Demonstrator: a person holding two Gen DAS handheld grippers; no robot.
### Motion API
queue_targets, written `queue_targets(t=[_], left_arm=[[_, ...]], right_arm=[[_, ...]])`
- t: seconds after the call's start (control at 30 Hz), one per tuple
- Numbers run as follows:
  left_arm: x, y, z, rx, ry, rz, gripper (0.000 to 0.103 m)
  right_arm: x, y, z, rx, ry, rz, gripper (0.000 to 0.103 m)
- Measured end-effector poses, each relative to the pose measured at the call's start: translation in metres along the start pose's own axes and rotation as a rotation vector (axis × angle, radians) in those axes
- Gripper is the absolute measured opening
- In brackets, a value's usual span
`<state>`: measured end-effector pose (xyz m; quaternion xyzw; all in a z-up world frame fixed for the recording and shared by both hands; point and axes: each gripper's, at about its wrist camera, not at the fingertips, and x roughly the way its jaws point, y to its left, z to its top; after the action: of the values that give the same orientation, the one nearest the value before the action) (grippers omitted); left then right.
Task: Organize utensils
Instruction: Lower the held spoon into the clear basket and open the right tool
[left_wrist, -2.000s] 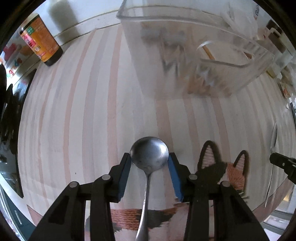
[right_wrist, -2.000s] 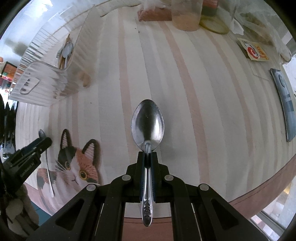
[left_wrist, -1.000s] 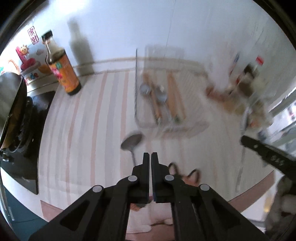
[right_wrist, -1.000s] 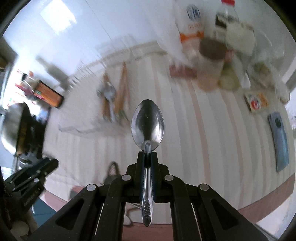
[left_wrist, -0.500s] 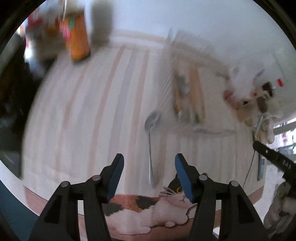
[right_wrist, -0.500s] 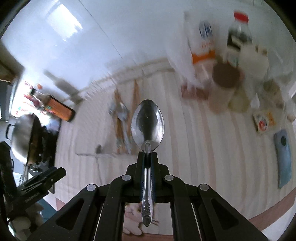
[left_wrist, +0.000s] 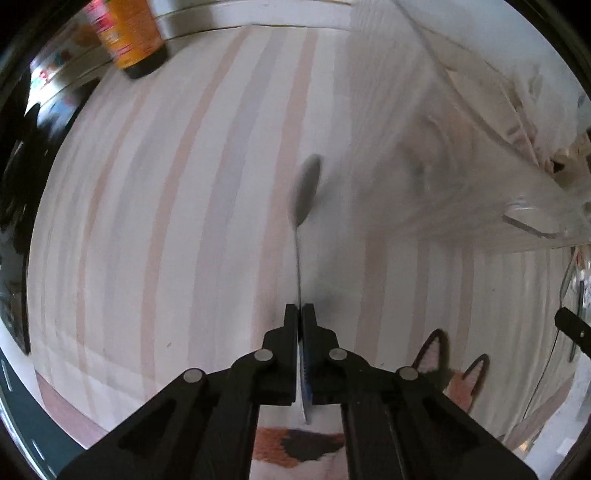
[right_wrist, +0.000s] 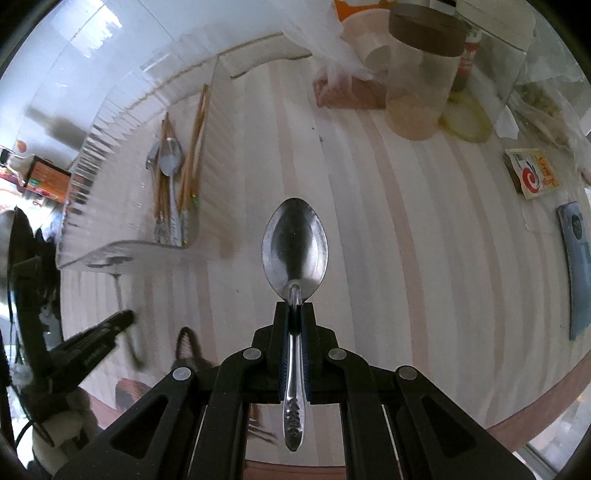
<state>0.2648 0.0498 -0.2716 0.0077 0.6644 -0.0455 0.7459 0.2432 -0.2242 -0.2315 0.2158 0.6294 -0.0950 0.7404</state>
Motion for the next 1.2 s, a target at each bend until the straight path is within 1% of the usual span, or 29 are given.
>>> queue_targets(t=[0.13,0.23,0.3,0.33,0.4,0.43,0.5,0.53,0.6,0.7,0.8,0.9,1.07,1.2], left_arm=[[-0.026,0.022,-0.023,-0.025,-0.015,0.002,0.0],[-0.054,0.035,-0.042,-0.048,-0.053,0.001,0.0],[-0.077,0.04,-0.05,-0.06,-0.09,0.006,0.0],[-0.095,0.041,-0.054,-0.059,-0.121,0.003,0.0],[-0.125,0.038,-0.053,-0.062,-0.171,-0.006,0.0],[-0.144,0.037,-0.052,-0.066,-0.203,-0.025,0.0],[-0.171,0.027,-0.04,-0.058,-0.252,-0.051,0.0],[-0.186,0.023,-0.034,-0.058,-0.28,-0.075,0.0],[-0.195,0.004,-0.014,-0.047,-0.307,-0.119,0.0],[-0.212,-0.02,0.025,-0.034,-0.338,-0.181,0.0],[-0.216,-0.038,0.056,-0.02,-0.339,-0.219,0.0],[-0.195,-0.061,0.091,-0.01,-0.311,-0.222,0.0],[-0.156,-0.073,0.126,0.009,-0.205,-0.215,0.0],[-0.139,-0.075,0.139,0.028,-0.151,-0.178,0.002]], right_arm=[[-0.007,-0.002,-0.004,-0.006,-0.009,-0.007,0.006],[-0.016,-0.002,-0.006,-0.011,-0.023,0.0,0.006],[-0.025,-0.002,-0.008,-0.015,-0.037,0.013,0.006],[-0.029,-0.001,-0.008,-0.016,-0.045,0.021,0.006],[-0.044,0.001,-0.008,-0.023,-0.069,0.041,0.006],[-0.051,0.003,-0.007,-0.025,-0.081,0.052,0.006],[-0.067,0.009,-0.002,-0.032,-0.108,0.082,0.006],[-0.075,0.013,0.001,-0.041,-0.123,0.096,0.006],[-0.092,0.022,0.01,-0.061,-0.156,0.122,0.006],[-0.112,0.039,0.031,-0.089,-0.193,0.163,0.006],[-0.118,0.059,0.056,-0.115,-0.22,0.17,0.006],[-0.112,0.077,0.083,-0.133,-0.219,0.163,0.006],[-0.079,0.093,0.115,-0.145,-0.167,0.131,0.006],[-0.048,0.097,0.131,-0.147,-0.111,0.104,0.007]])
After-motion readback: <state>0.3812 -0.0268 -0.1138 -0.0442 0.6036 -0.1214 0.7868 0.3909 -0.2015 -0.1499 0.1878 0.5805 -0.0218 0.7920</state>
